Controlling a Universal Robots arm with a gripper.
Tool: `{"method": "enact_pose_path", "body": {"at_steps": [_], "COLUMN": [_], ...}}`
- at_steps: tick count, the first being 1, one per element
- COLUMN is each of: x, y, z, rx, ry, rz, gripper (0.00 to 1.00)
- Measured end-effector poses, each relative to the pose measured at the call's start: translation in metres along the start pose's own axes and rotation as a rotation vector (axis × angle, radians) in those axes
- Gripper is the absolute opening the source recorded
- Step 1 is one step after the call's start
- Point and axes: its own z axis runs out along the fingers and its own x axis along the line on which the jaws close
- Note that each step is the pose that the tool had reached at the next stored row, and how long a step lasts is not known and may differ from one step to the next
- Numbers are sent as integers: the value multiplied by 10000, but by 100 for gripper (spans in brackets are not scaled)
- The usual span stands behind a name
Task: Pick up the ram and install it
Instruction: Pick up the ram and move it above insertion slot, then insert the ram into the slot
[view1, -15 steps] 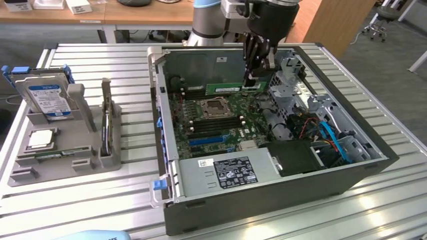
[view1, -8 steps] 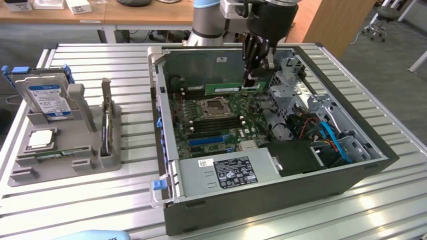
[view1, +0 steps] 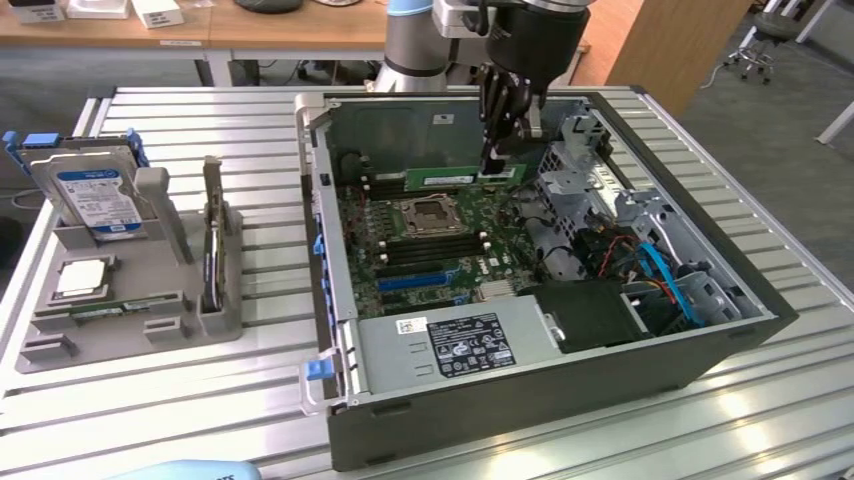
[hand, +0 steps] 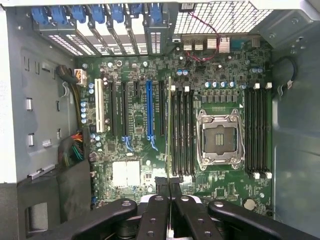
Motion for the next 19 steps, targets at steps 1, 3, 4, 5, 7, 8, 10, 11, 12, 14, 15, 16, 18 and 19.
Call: {"method": "enact_pose_path", "body": {"at_steps": [1, 3, 4, 5, 7, 8, 10, 11, 12, 14, 15, 16, 18, 19], "x": [-6, -29, -41, -55, -69, -73, -75, -75, -76, -76, -77, -77, -76, -77], "y": [1, 2, 2, 3, 3, 3, 3, 4, 3, 3, 3, 3, 3, 3], "z": [1, 3, 4, 7, 7, 8, 14, 21, 28, 41, 44, 44, 45, 45], "rx": [0, -1, -1, 0, 0, 0, 0, 0, -1, -1, -1, -1, 0, 0], "ry": [0, 0, 1, -1, 1, 0, -2, -1, 0, 2, 2, 2, 0, 0], "rz": [0, 2, 3, 2, 1, 1, 1, 3, 2, 2, 2, 3, 3, 3], "gripper": [11, 11, 11, 11, 11, 11, 11, 11, 11, 11, 11, 11, 11, 11]}}
